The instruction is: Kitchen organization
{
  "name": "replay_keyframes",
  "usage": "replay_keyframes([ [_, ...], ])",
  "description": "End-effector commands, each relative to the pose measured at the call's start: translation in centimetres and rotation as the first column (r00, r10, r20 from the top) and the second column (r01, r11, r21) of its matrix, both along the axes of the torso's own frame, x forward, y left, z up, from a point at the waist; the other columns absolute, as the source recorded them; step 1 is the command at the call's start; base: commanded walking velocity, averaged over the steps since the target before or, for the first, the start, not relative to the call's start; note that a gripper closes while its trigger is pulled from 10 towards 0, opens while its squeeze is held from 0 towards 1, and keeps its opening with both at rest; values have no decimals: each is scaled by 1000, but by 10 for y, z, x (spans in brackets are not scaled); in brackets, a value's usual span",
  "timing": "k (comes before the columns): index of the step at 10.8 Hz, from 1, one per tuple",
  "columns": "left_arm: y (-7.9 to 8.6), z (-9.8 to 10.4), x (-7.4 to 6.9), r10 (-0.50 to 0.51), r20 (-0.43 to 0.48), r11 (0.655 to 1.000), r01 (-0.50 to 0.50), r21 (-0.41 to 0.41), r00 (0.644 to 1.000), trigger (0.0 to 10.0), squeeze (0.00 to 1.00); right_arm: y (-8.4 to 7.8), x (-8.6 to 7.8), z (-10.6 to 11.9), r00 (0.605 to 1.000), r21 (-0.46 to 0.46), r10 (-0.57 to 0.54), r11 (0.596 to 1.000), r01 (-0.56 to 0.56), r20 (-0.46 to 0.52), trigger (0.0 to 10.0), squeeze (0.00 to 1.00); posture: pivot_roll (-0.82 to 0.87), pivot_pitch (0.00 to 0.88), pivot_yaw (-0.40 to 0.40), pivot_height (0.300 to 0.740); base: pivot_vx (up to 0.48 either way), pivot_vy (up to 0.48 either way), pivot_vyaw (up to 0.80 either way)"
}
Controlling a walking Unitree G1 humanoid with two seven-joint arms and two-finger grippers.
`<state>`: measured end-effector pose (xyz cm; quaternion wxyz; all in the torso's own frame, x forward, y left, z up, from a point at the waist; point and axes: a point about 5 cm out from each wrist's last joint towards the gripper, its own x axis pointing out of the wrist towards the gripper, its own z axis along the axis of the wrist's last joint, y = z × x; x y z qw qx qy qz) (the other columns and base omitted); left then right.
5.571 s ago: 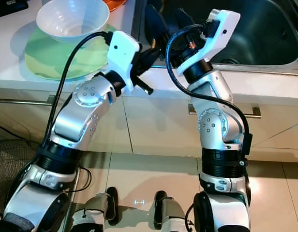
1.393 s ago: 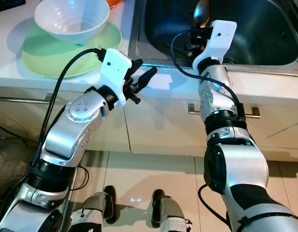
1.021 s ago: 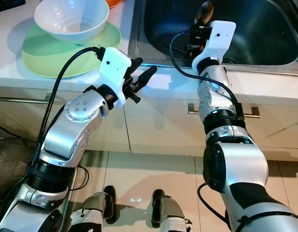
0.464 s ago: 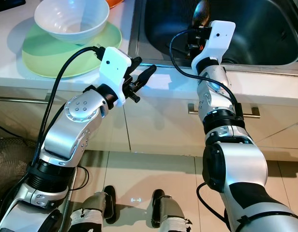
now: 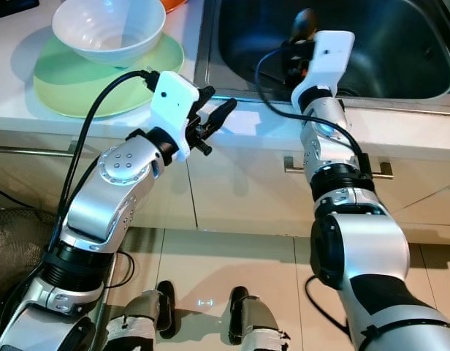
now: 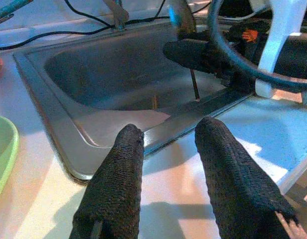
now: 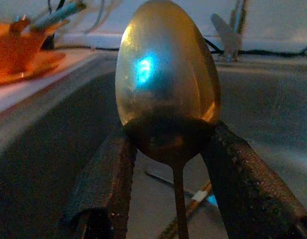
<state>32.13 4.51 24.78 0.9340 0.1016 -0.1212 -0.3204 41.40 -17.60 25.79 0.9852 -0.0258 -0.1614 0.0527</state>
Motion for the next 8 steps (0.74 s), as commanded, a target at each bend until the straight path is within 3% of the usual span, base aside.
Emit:
replay_keyframes([
  [1, -6, 0, -3, -24, 5, 1000, 24, 9, 1000, 10000, 0, 2, 2, 2, 1000, -46, 3, 999, -4, -22, 10000, 0, 173, 271, -35, 740, 0, 0, 0],
  [2, -6, 0, -3, -23, 4, 1000, 23, 8, 1000, 10000, 0, 4, 2, 2, 999, -53, 12, 998, -14, -31, 10000, 0, 173, 271, -36, 740, 0, 0, 0],
  [4, -6, -1, -2, -23, -2, 1000, 23, 12, 1000, 10000, 0, 9, 6, -4, 991, -189, -14, 982, -11, -132, 10000, 0, 170, 275, -41, 740, 0, 0, 0],
  [5, -6, 0, -1, -21, 0, 1000, 21, 10, 1000, 10000, 0, 12, 7, -3, 990, -186, 7, 982, -33, -140, 10000, 0, 169, 275, -43, 740, 0, 0, 0],
  [6, -5, 0, -1, -18, 1, 1000, 18, 10, 1000, 10000, 0, 13, 7, -2, 990, -130, 21, 991, -40, -143, 10000, 1000, 172, 276, -44, 740, 0, 0, 0],
  [8, -5, 0, 0, -15, 1, 1000, 15, 9, 1000, 10000, 0, 13, 7, 2, 990, -83, 35, 995, -47, -138, 10000, 1000, 173, 277, -43, 740, 0, 0, 0],
])
